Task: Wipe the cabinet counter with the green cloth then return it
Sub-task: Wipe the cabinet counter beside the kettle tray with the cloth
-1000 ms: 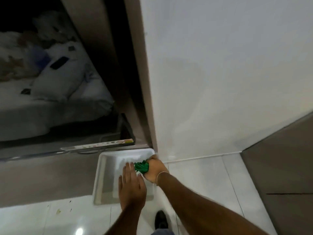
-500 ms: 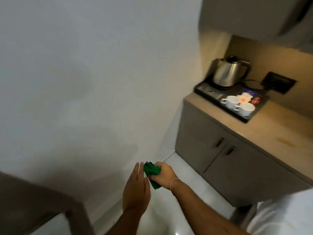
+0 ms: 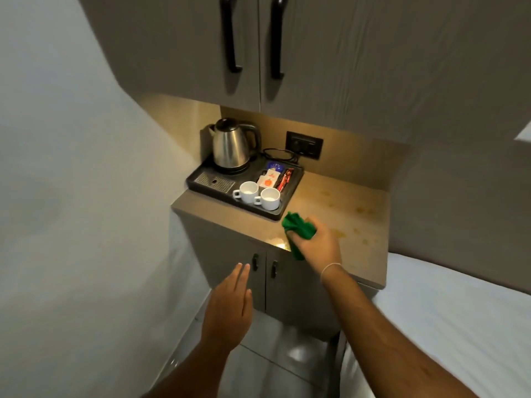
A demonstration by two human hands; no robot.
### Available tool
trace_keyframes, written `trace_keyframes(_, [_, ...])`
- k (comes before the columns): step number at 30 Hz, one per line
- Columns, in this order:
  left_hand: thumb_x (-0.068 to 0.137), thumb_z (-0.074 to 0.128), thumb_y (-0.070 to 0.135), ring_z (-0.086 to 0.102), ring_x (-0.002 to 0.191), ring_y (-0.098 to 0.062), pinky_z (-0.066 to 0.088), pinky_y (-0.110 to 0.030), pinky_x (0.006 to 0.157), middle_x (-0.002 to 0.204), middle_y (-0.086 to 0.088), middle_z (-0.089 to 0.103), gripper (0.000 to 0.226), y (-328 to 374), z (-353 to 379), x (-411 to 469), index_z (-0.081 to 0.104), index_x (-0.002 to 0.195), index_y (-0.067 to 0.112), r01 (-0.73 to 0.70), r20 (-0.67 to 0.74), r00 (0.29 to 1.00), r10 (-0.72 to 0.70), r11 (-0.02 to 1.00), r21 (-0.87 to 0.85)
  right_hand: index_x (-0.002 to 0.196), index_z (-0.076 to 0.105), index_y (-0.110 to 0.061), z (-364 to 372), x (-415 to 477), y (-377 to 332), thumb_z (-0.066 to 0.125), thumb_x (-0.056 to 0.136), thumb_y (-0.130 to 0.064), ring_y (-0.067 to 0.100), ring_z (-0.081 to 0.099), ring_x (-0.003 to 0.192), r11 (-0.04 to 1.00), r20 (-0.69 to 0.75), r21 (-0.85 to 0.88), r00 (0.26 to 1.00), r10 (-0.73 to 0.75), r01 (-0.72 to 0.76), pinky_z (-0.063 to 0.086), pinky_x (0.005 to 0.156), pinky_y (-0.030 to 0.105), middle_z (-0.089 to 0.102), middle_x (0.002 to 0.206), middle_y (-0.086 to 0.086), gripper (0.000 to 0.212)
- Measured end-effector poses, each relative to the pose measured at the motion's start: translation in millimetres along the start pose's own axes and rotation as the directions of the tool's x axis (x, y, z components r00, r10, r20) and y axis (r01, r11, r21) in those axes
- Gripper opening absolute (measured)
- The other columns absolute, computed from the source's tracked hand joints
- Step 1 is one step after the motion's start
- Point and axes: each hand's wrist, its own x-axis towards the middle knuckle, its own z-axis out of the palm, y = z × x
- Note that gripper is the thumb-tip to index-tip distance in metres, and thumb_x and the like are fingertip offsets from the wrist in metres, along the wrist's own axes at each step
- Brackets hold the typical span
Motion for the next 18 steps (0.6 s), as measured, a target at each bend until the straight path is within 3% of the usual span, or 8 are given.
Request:
trace_keyframes(3, [0.11,0.032,0.042,0.039,0.155,-0.019,0.039,-0.04,0.124,0.174,-0.003,0.034,0.06,4,12,33,0.025,0.168,0.025,-0.02,0.048,0.999,0.021,1.0,-0.015,0.09,0.064,-0.027,-18,36,15,0.087,0.081,-0.047,0.011,0.069,0.082,0.992,-0.108,0.107,0.991,0.075,-0.063,0.058,0.072,0.034,0.073,0.088,-0.009,0.031])
trace_keyframes(6, [0.11,0.032,0.042,0.041,0.152,-0.02,0.038,-0.038,0.123,0.174,-0.003,0.033,0.062,1,24,67,0.026,0.168,0.024,-0.047,0.098,0.994,0.05,0.998,-0.03,0.087,0.068,-0.02,-8,71,59,0.091,0.08,-0.04,0.018,0.072,0.082,0.961,-0.122,0.183,0.966,0.229,-0.205,0.061,0.076,0.044,0.075,0.085,-0.003,0.031])
trace_keyframes(8, [0.109,0.029,0.044,0.043,0.151,-0.02,0.038,-0.037,0.122,0.173,-0.003,0.035,0.063,-7,33,90,0.028,0.168,0.023,-0.086,0.123,0.988,0.091,0.995,-0.04,0.088,0.07,-0.019,7,90,97,0.091,0.081,-0.032,0.023,0.074,0.085,0.947,-0.1,0.146,0.948,0.303,-0.287,0.061,0.08,0.048,0.077,0.087,0.0,0.026])
trace_keyframes(10, [0.108,0.029,0.044,0.041,0.152,-0.018,0.038,-0.039,0.124,0.173,-0.002,0.036,0.063,-20,40,114,0.029,0.168,0.023,-0.117,0.143,0.982,0.126,0.991,-0.072,0.105,0.073,-0.018,18,97,126,0.088,0.085,-0.024,0.029,0.075,0.095,0.924,-0.091,0.09,0.92,0.38,-0.373,0.057,0.08,0.037,0.077,0.096,0.003,0.026])
trace_keyframes(12, [0.109,0.031,0.041,0.041,0.153,-0.019,0.039,-0.042,0.124,0.171,-0.004,0.039,0.061,-33,45,137,0.031,0.167,0.022,-0.165,0.145,0.974,0.173,0.984,-0.065,0.126,0.067,-0.016,22,94,140,0.086,0.087,-0.025,0.03,0.072,0.105,0.901,-0.109,0.062,0.895,0.433,-0.428,0.054,0.083,0.034,0.075,0.11,0.007,0.045])
trace_keyframes(15, [0.108,0.037,0.034,0.04,0.155,-0.022,0.036,-0.044,0.126,0.171,-0.003,0.039,0.059,-39,54,174,0.033,0.167,0.024,-0.284,0.145,0.947,0.285,0.958,-0.033,0.145,0.051,-0.03,26,91,147,0.083,0.084,-0.046,0.035,0.062,0.124,0.877,-0.233,-0.177,0.885,0.403,-0.446,0.052,0.101,0.05,0.065,0.135,0.008,0.071])
trace_keyframes(17, [0.107,0.039,0.031,0.033,0.159,-0.021,0.027,-0.045,0.13,0.173,-0.001,0.035,0.062,-31,59,196,0.031,0.167,0.024,-0.334,0.148,0.931,0.334,0.942,-0.024,0.152,0.048,-0.027,32,87,140,0.079,0.087,-0.048,0.035,0.049,0.138,0.824,-0.295,-0.446,0.927,0.232,-0.348,0.043,0.111,0.054,0.053,0.152,0.008,0.076])
trace_keyframes(18, [0.106,0.04,0.03,0.029,0.16,-0.02,0.021,-0.044,0.132,0.175,0.0,0.032,0.063,-25,60,206,0.029,0.168,0.025,-0.338,0.147,0.93,0.337,0.941,-0.023,0.154,0.047,-0.027,35,87,134,0.075,0.09,-0.05,0.033,0.045,0.144,0.803,-0.256,-0.542,0.959,0.123,-0.248,0.039,0.115,0.054,0.048,0.158,0.007,0.074])
